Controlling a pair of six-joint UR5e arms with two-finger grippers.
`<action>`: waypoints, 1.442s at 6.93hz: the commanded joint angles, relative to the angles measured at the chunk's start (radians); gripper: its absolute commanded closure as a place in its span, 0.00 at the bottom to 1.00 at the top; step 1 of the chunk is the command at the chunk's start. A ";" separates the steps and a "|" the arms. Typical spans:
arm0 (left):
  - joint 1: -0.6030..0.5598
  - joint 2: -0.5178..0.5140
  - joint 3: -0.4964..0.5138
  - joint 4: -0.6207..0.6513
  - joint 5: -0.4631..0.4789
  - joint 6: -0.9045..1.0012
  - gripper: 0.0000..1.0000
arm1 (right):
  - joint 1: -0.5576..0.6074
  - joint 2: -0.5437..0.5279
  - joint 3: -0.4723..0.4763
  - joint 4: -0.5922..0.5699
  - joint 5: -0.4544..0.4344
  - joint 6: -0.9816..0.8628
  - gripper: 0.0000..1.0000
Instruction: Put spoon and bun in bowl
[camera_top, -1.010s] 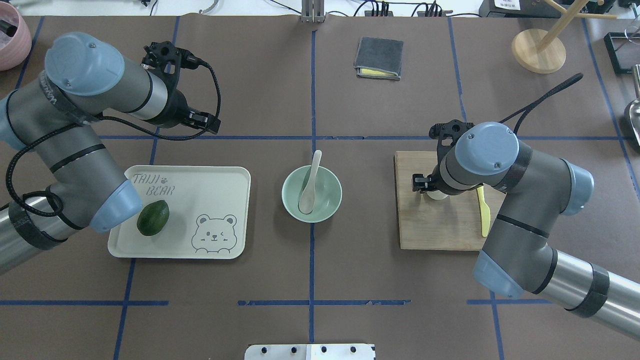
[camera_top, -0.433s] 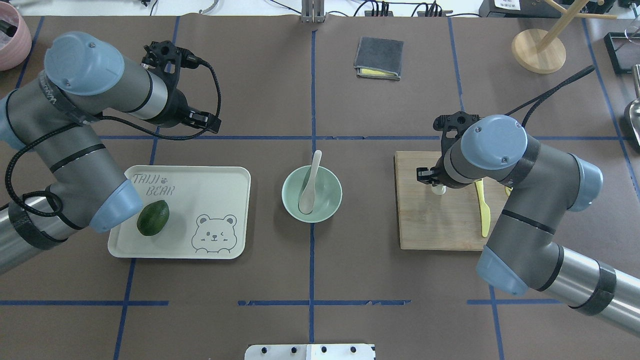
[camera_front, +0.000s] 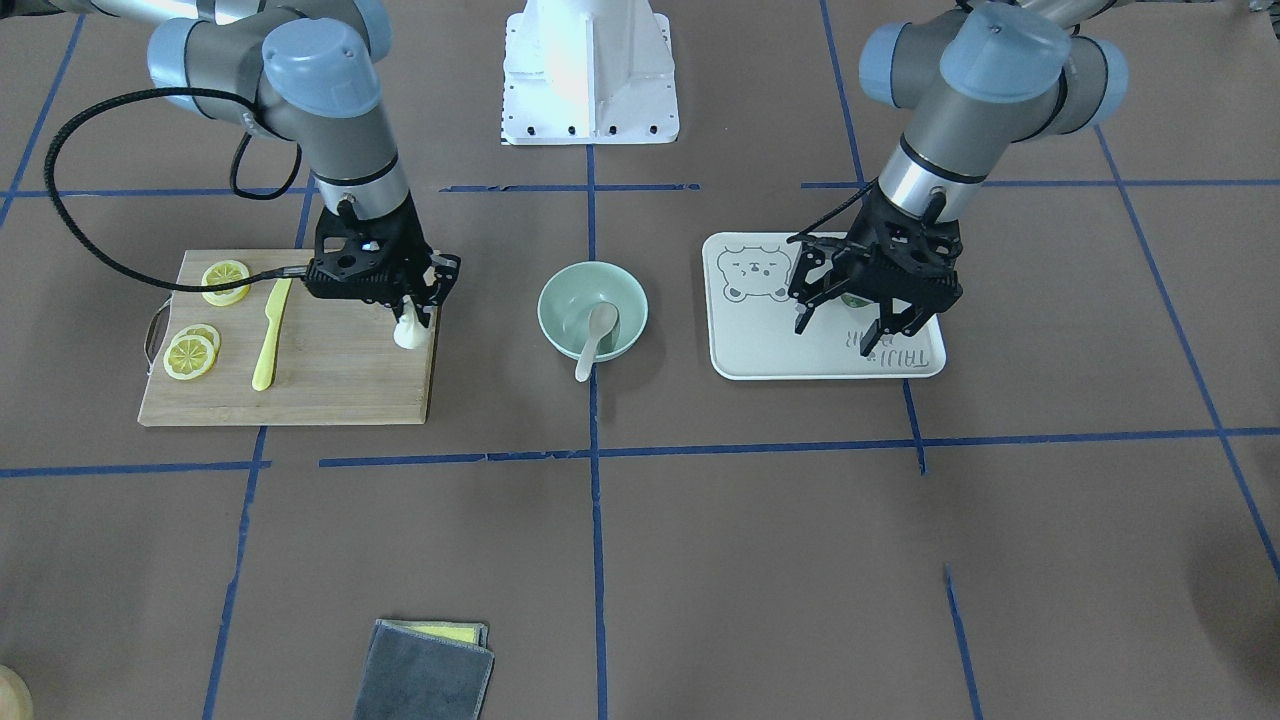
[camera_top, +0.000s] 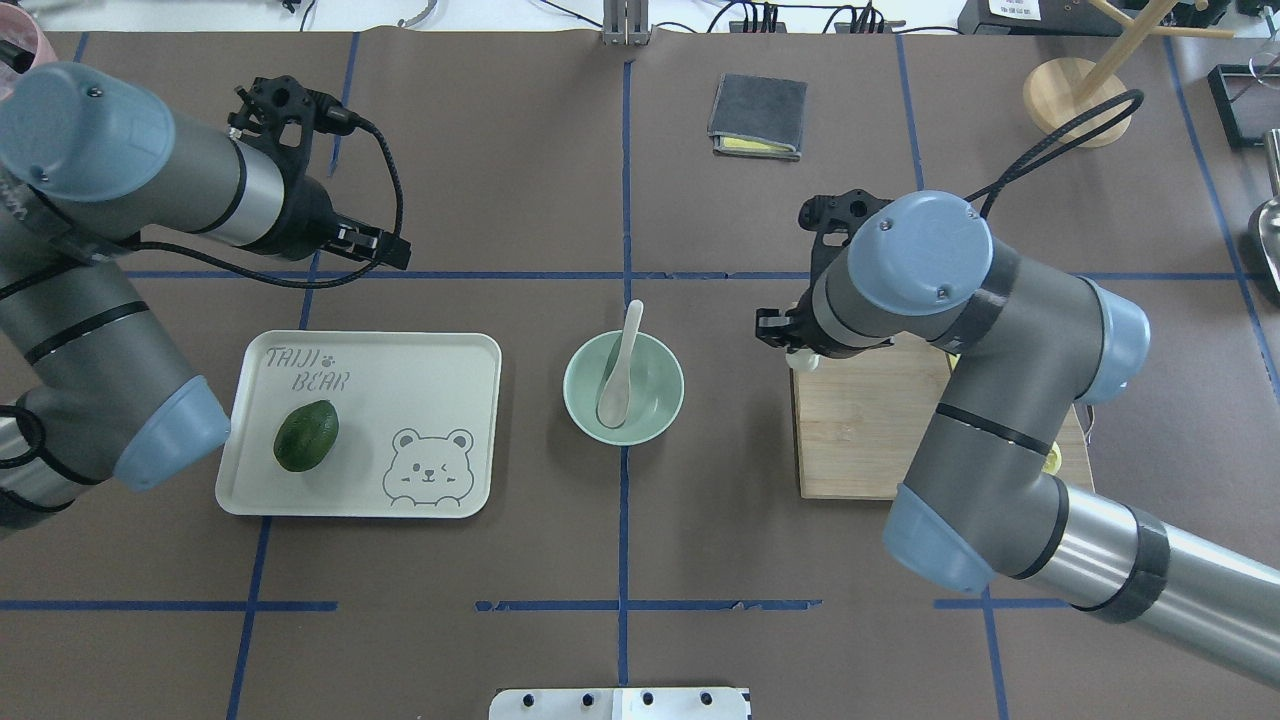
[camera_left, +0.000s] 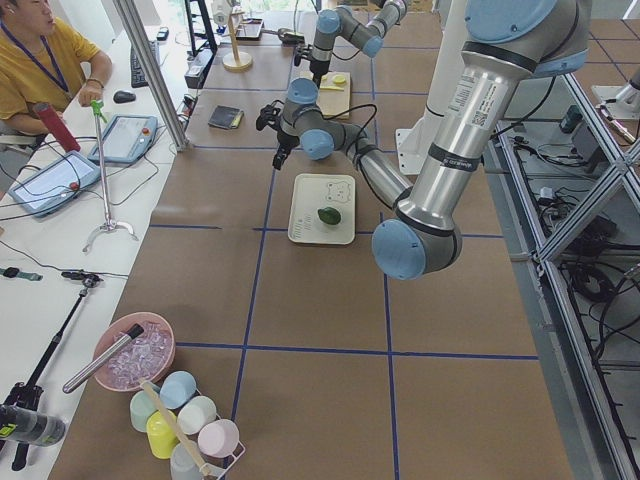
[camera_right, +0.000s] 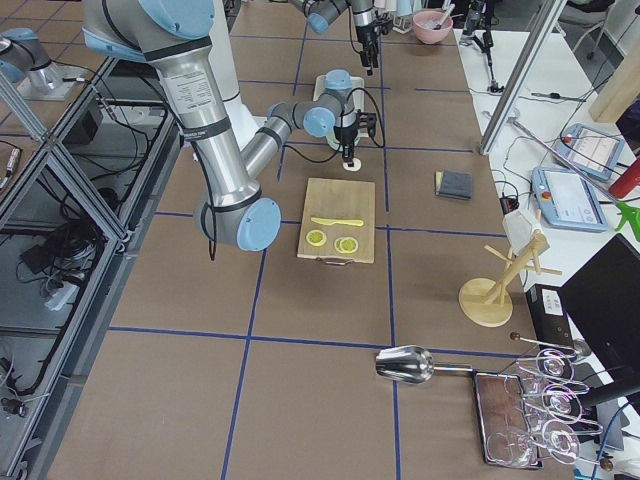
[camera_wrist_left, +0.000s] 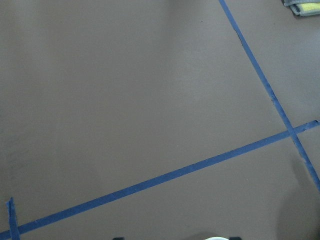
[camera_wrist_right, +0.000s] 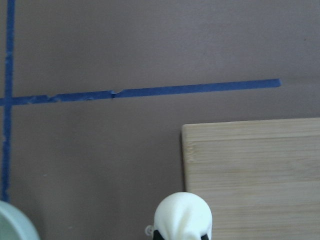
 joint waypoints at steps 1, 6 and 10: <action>-0.015 0.054 -0.046 -0.003 0.001 0.006 0.24 | -0.088 0.131 -0.022 -0.003 -0.005 0.167 0.67; -0.014 0.053 -0.044 -0.003 0.007 0.005 0.21 | -0.123 0.231 -0.250 0.178 -0.081 0.237 0.24; -0.076 0.126 -0.035 -0.010 -0.004 0.184 0.20 | 0.008 0.014 -0.044 0.174 0.094 0.182 0.00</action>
